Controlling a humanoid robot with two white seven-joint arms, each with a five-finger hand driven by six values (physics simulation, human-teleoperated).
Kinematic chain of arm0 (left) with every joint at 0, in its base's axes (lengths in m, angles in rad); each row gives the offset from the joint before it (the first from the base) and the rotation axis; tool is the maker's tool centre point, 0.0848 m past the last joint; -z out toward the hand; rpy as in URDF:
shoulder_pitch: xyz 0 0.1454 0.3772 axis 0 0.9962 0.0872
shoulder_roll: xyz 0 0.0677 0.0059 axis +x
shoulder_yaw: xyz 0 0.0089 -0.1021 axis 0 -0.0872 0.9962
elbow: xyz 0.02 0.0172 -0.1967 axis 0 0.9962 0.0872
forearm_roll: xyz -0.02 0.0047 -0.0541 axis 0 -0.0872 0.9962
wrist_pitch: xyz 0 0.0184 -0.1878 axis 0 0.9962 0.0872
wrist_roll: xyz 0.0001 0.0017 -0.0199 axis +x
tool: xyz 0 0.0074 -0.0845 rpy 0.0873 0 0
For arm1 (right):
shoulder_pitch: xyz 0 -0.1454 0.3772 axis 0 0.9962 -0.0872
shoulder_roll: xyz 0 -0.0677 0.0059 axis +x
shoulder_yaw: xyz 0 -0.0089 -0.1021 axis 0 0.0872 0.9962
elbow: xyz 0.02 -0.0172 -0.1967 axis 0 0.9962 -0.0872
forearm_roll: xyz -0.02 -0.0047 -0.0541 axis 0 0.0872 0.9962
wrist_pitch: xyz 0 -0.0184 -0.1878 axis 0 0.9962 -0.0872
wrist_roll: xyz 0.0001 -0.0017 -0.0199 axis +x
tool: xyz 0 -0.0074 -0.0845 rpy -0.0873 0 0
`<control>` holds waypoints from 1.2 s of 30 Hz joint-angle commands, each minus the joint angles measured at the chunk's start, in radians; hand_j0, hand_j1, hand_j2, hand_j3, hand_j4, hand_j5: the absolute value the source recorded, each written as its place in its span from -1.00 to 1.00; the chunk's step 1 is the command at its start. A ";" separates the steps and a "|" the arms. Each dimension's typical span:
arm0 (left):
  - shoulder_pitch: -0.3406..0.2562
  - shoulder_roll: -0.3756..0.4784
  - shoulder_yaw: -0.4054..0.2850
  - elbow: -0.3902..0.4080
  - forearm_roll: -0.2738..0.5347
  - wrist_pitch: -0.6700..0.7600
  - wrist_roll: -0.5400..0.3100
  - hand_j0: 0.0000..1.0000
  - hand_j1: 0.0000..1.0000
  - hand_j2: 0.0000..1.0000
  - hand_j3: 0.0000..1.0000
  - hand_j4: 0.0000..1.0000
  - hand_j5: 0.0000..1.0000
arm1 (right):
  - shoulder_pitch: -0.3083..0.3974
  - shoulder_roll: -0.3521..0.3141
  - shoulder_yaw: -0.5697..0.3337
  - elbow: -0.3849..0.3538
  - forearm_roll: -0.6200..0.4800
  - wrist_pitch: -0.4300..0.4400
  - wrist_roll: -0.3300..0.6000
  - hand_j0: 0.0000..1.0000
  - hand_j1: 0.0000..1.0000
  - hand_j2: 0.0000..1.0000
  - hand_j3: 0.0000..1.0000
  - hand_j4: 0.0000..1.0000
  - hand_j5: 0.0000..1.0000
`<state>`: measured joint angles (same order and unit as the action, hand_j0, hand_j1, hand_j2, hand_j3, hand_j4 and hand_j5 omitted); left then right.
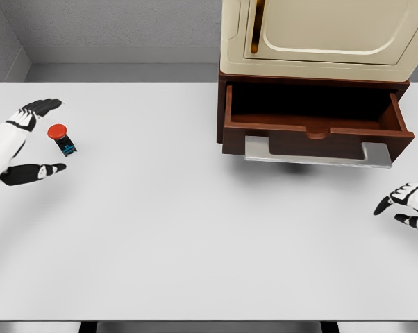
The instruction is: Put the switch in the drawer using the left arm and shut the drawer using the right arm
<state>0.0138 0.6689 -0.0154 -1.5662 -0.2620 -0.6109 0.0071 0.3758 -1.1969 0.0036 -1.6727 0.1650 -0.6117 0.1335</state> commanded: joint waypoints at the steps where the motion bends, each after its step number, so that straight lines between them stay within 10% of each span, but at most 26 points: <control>1: -0.002 0.024 -0.031 0.006 0.132 0.000 -0.001 1.00 1.00 1.00 1.00 1.00 1.00 | 0.000 0.003 -0.005 -0.019 -0.004 0.001 0.000 0.15 0.15 0.15 0.15 0.15 0.15; 10: -0.163 -0.008 -0.092 0.006 0.498 0.105 -0.470 1.00 1.00 1.00 1.00 1.00 1.00 | 0.000 -0.001 -0.007 -0.022 0.004 0.001 0.005 0.16 0.16 0.16 0.16 0.16 0.16; 17: -0.206 -0.005 -0.081 0.086 0.773 0.319 -0.529 1.00 1.00 1.00 1.00 1.00 1.00 | 0.000 -0.006 -0.005 -0.032 0.013 0.001 0.003 0.20 0.20 0.20 0.20 0.20 0.20; 36: -0.267 -0.092 -0.057 0.360 0.693 0.456 -0.524 1.00 1.00 1.00 1.00 1.00 1.00 | 0.000 0.002 -0.008 -0.062 0.021 0.001 0.005 0.31 0.31 0.31 0.31 0.31 0.31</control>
<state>-0.2531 0.5911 -0.0697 -1.2333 0.4431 -0.1559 -0.5170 0.3758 -1.1932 -0.0036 -1.7338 0.1922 -0.6117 0.1382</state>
